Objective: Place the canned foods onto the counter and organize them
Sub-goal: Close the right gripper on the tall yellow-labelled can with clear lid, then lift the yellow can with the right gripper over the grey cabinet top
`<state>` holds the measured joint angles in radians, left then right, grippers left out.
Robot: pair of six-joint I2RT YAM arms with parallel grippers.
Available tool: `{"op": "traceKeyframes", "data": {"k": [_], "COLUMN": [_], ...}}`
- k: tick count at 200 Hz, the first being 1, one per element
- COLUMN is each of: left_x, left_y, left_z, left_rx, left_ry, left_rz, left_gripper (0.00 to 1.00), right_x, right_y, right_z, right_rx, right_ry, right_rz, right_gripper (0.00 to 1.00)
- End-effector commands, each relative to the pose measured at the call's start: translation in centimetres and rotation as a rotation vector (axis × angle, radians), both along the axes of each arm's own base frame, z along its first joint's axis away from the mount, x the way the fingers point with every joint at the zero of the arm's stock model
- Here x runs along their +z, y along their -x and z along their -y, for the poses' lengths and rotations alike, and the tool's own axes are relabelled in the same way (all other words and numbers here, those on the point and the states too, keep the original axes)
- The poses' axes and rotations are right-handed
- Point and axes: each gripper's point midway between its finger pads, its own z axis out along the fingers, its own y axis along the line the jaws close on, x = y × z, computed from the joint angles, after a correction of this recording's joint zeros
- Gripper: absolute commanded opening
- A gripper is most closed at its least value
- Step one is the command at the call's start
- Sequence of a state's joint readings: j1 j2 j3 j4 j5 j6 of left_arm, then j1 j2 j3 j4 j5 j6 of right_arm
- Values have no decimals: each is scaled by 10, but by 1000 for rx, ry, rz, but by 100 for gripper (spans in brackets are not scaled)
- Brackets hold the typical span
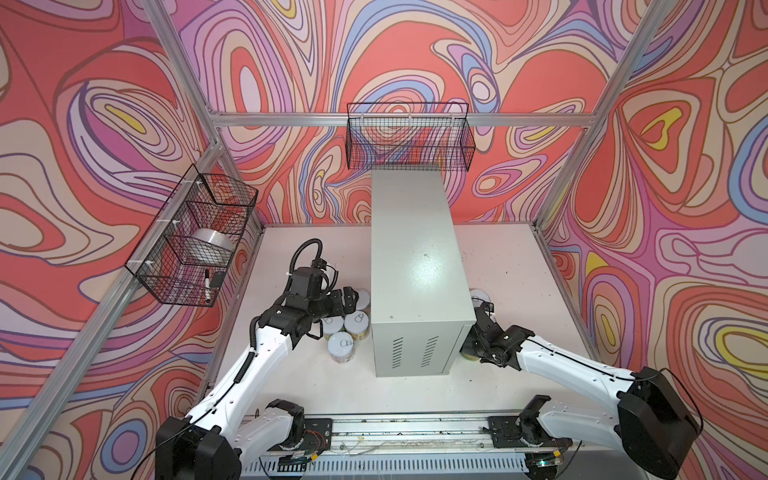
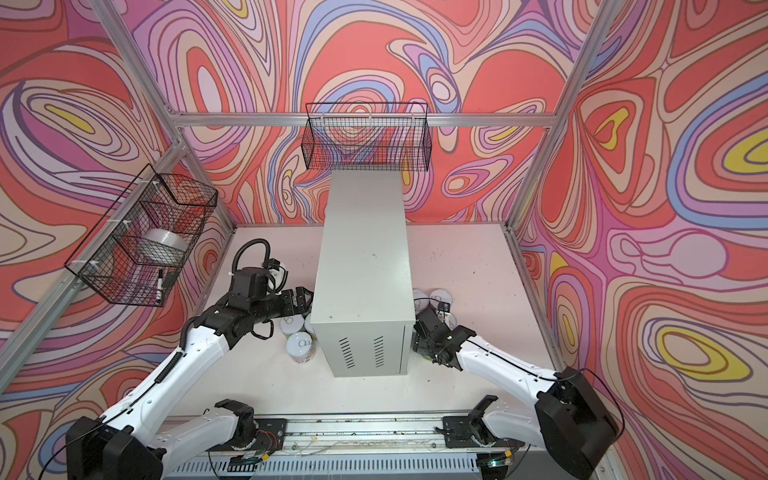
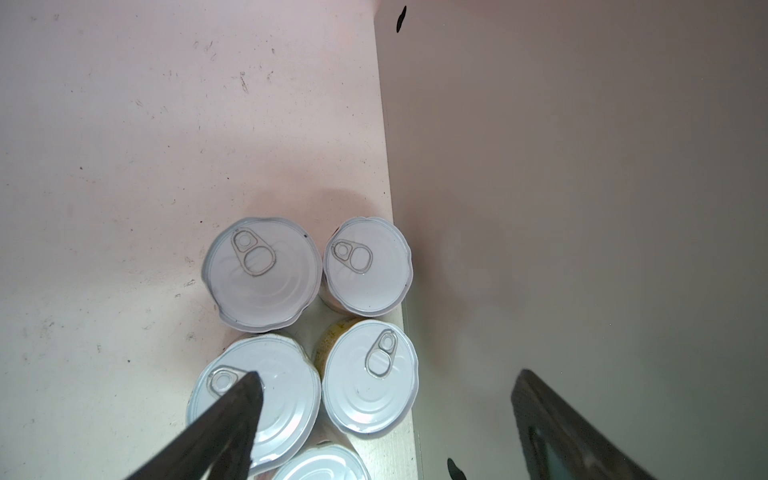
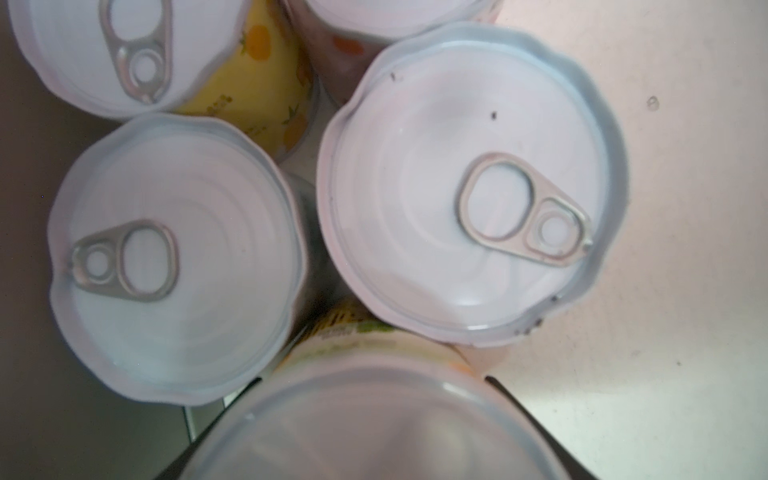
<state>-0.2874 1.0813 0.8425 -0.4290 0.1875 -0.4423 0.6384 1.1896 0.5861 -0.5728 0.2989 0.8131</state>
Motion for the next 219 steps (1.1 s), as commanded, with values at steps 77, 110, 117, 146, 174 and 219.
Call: {"op": "traceKeyframes", "data": {"k": [77, 110, 117, 146, 174, 219], "left_x": [6, 18, 21, 28, 40, 50], "left_y": [0, 0, 0, -2, -5, -12], "left_z": [0, -10, -11, -10, -10, -14], "left_rx": [7, 39, 40, 24, 15, 20], "left_ry": [6, -40, -49, -60, -74, -121], "left_rz": [-8, 20, 28, 17, 37, 51], "left_gripper": [93, 92, 92, 92, 92, 91], "right_x": [46, 97, 107, 152, 215, 311], "right_y": [7, 6, 4, -4, -15, -36], "right_z": [-2, 1, 2, 17, 41, 41], "right_rx": [13, 9, 10, 10, 3, 59], "right_ry": [-56, -78, -72, 21, 159, 223], "right_rz": [24, 85, 100, 138, 236, 397], "right_gripper": [0, 0, 0, 0, 0, 0]}}
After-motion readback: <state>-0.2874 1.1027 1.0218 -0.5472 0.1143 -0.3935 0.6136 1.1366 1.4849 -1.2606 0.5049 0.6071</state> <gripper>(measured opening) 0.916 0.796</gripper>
